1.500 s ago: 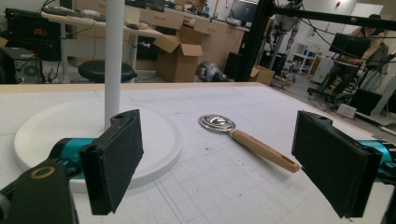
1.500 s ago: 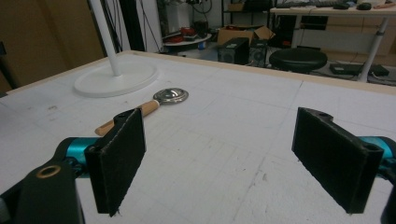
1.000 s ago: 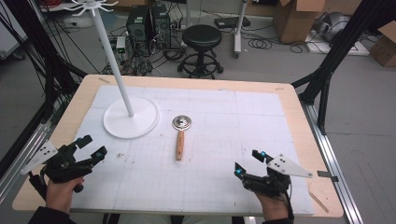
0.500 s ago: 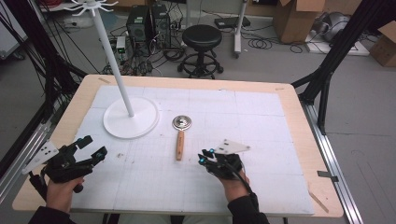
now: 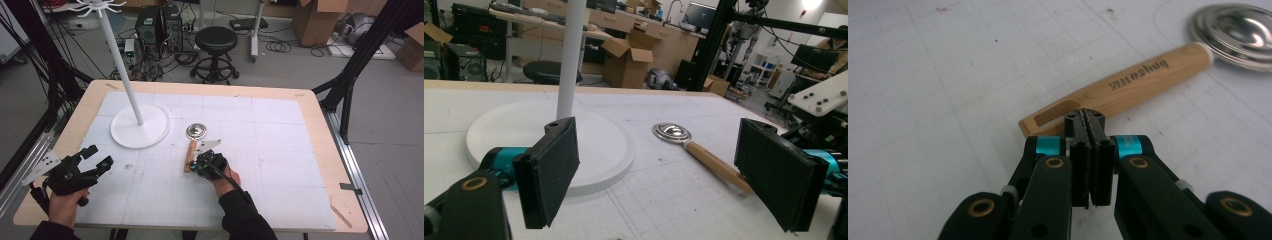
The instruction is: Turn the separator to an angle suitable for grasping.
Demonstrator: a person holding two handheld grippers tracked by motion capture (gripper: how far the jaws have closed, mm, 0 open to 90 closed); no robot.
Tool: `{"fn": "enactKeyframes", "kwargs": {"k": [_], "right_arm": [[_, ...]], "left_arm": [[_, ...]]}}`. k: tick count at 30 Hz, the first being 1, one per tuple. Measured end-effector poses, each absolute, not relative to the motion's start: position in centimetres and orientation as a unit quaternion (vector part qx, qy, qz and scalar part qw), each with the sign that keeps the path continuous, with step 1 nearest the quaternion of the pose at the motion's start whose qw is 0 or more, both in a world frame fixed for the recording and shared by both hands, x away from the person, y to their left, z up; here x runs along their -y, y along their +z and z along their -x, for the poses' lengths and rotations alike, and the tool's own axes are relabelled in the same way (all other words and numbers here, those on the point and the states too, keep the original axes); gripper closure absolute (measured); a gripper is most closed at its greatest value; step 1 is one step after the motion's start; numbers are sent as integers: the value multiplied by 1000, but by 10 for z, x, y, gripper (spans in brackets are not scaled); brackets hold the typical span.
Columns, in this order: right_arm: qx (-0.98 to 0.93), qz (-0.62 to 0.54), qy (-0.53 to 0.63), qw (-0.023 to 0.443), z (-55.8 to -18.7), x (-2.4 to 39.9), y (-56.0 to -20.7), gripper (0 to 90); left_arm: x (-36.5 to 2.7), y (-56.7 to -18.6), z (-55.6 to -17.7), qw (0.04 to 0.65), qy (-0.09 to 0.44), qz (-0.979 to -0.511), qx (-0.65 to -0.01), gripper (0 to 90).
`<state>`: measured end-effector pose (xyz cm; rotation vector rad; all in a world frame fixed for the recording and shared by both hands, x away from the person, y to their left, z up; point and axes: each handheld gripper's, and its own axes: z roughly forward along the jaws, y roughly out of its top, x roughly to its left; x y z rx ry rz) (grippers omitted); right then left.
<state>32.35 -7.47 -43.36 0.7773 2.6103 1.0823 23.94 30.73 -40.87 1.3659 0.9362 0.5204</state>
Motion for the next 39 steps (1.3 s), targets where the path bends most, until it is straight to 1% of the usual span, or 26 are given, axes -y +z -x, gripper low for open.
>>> {"fn": "enactKeyframes", "kwargs": {"k": [6,10,12,14,15,16,17,20,23,27,31,35,39], "right_arm": [[-890,-263,357,104,-332,57,-433,893],[-892,-268,350,103,-343,41,-435,893],[-892,-273,348,94,-355,32,-435,893],[-889,-278,352,96,-359,33,-432,893],[-872,-298,372,111,-374,40,-422,893],[-866,-308,374,120,-379,43,-419,893],[-866,-308,374,120,-379,43,-419,893],[-858,-339,356,148,-404,54,-418,893],[-851,-377,338,138,-431,57,-431,893],[-855,-378,330,130,-441,55,-435,893],[-863,-370,325,113,-440,57,-435,894],[-868,-350,341,85,-430,63,-436,895],[-871,-345,339,85,-421,67,-436,895]], "left_arm": [[-310,-409,-240,649,226,-595,-418,187],[-310,-409,-240,649,226,-595,-417,191],[-310,-409,-239,649,226,-594,-418,193],[-312,-409,-238,652,226,-591,-419,194],[-312,-409,-238,652,227,-589,-419,197],[-313,-409,-238,652,227,-589,-420,198],[-314,-409,-238,652,226,-588,-421,198],[-315,-409,-239,653,226,-587,-423,198],[-316,-409,-239,654,225,-584,-425,203],[-316,-410,-239,654,221,-585,-425,206],[-316,-410,-240,654,220,-586,-425,208],[-317,-410,-239,655,219,-583,-428,212],[-317,-409,-238,656,219,-583,-427,215]]}}
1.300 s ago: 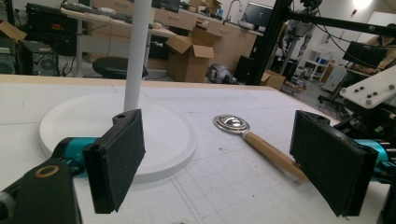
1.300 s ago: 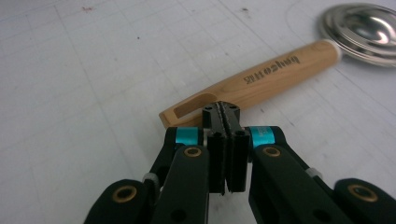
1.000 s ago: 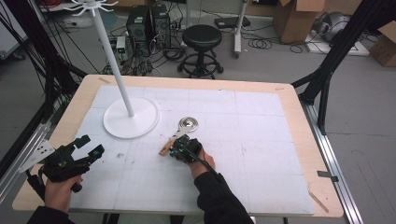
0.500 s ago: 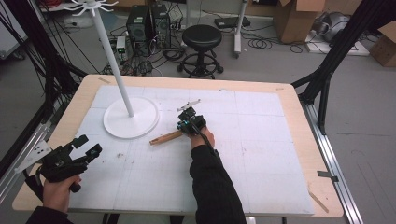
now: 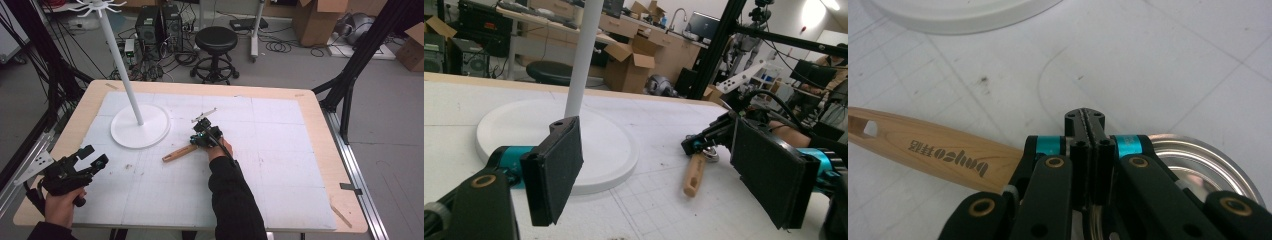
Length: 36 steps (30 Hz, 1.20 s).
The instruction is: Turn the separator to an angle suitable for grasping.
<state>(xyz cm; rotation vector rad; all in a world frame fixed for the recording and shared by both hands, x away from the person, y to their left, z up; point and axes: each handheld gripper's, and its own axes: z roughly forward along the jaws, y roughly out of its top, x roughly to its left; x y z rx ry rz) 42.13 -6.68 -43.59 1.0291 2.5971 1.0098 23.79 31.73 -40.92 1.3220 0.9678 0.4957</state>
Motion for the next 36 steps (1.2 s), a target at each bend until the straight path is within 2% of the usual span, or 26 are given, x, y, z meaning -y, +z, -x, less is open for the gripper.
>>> {"fn": "enactKeyframes", "kwargs": {"k": [10,22,33,36], "right_arm": [[-874,-345,330,95,-405,83,-435,895],[-866,-346,350,91,-361,116,-437,895],[-855,-351,369,99,-344,132,-437,891],[-836,-368,390,117,-337,146,-431,757]], "left_arm": [[-318,-409,-238,656,217,-582,-429,215],[-318,-409,-237,656,218,-581,-430,215],[-318,-410,-238,654,217,-582,-433,215],[-318,-410,-238,654,216,-582,-433,215]]}}
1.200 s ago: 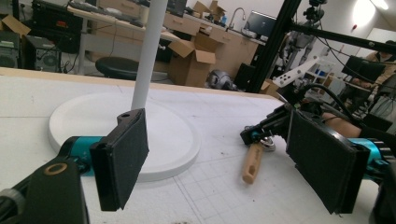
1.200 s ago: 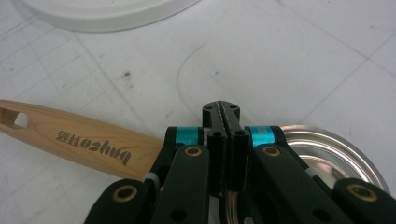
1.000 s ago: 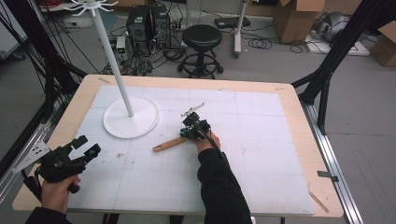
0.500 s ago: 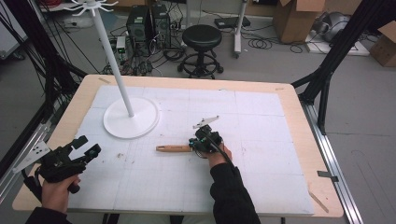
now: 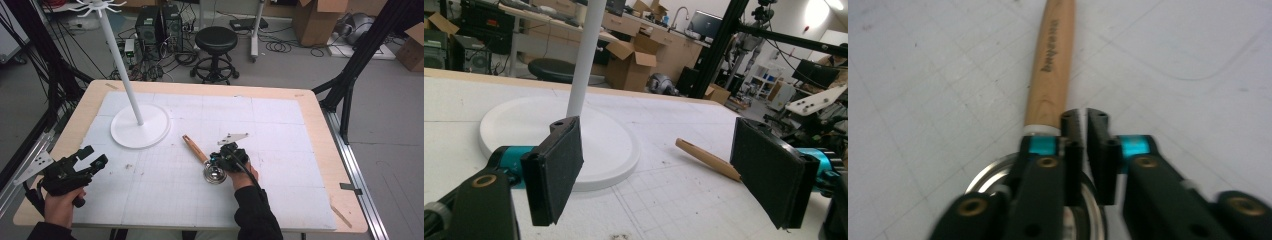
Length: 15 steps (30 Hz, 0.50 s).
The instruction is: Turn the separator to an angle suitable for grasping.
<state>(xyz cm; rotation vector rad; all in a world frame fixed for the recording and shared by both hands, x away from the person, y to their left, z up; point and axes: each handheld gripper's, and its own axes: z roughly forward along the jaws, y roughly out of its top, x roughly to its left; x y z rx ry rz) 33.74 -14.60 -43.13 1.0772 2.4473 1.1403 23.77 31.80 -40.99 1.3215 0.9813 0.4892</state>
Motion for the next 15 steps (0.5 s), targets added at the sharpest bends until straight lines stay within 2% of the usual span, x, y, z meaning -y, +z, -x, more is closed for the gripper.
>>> {"fn": "enactKeyframes", "kwargs": {"k": [9,10,11,15], "right_arm": [[-763,-411,461,191,-304,201,-409,311],[-755,-411,468,205,-297,208,-405,235],[-747,-413,472,219,-291,216,-401,197],[-738,-402,482,245,-273,236,-390,162]], "left_arm": [[-320,-410,-240,651,208,-592,-428,193],[-320,-410,-241,651,206,-592,-428,187],[-320,-410,-241,651,204,-593,-427,183],[-318,-408,-241,659,199,-597,-412,132]]}}
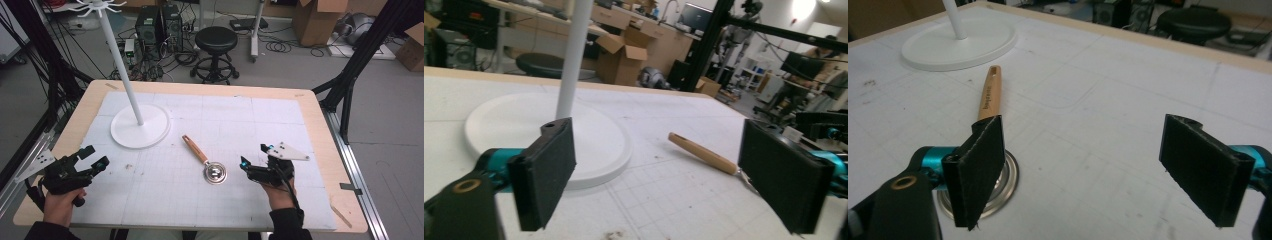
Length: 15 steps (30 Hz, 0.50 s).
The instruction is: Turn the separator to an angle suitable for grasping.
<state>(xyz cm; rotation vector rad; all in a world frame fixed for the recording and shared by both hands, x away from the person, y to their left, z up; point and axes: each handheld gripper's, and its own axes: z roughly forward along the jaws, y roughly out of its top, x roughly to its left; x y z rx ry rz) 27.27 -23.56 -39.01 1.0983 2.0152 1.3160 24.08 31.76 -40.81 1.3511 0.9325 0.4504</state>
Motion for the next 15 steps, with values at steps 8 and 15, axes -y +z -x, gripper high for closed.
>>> {"fn": "enactKeyframes", "kwargs": {"k": [8,15], "right_arm": [[-722,-403,504,251,-245,262,-384,159],[-722,-395,508,256,-248,259,-380,162]], "left_arm": [[-314,-406,-237,653,210,-611,-395,133],[-315,-406,-236,658,205,-606,-397,134]]}}
